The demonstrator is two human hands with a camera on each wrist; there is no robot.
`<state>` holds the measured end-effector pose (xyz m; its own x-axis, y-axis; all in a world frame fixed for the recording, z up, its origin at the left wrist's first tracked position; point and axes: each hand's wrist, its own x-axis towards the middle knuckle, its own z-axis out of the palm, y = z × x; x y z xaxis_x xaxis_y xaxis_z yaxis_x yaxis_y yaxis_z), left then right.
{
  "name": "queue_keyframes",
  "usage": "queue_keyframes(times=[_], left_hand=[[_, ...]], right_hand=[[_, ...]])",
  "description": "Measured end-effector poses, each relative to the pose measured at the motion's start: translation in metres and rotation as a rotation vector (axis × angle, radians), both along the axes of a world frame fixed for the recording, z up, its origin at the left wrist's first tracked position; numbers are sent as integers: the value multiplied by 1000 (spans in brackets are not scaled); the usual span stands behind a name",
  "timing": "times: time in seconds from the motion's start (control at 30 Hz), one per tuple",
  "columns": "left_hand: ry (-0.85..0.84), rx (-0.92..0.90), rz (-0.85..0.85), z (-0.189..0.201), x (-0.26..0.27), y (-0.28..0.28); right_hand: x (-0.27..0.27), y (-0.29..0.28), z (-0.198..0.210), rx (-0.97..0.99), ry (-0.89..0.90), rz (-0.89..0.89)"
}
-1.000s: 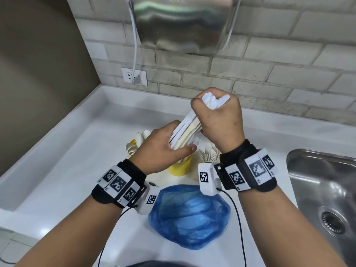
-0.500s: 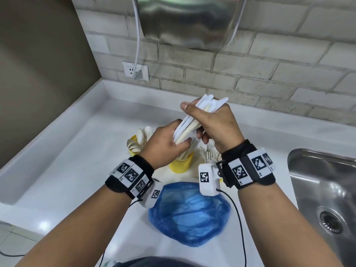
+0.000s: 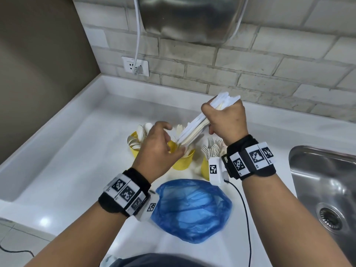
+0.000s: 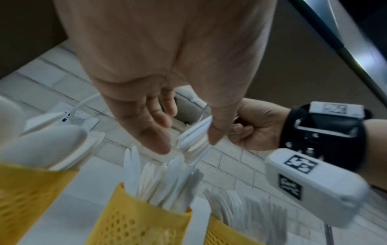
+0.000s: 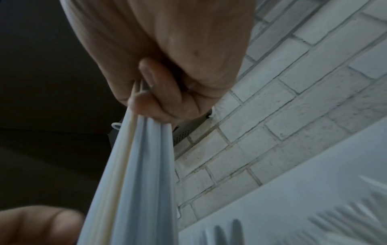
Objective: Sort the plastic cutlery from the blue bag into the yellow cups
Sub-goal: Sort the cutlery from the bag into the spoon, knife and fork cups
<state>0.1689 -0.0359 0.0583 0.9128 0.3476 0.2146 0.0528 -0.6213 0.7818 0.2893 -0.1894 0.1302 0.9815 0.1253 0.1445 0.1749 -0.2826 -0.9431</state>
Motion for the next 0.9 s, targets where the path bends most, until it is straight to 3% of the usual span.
queue_keyframes(times=[0.13,0.27,0.43,0.63,0.8,0.9], left_hand=[[117,115,-142,-19,-13,-4],[231,290,-176,-36,-11,-2],[156,254,-140,-41,-10,-2],[127,310,-132,-44,-4,-2],[96,339,-121,-43,-1,0],[79,340,-122,-42,0,0]], right_hand=[[0,5,-10,-17,95,-45],[-3,13,-18,-83,132,-49],[-5,29,-39,-219,3,29],[-9,36,-59,-467,-107,242],[-10,35,-59,-553,-161,224],[-15,35,-55,-619,-319,165]])
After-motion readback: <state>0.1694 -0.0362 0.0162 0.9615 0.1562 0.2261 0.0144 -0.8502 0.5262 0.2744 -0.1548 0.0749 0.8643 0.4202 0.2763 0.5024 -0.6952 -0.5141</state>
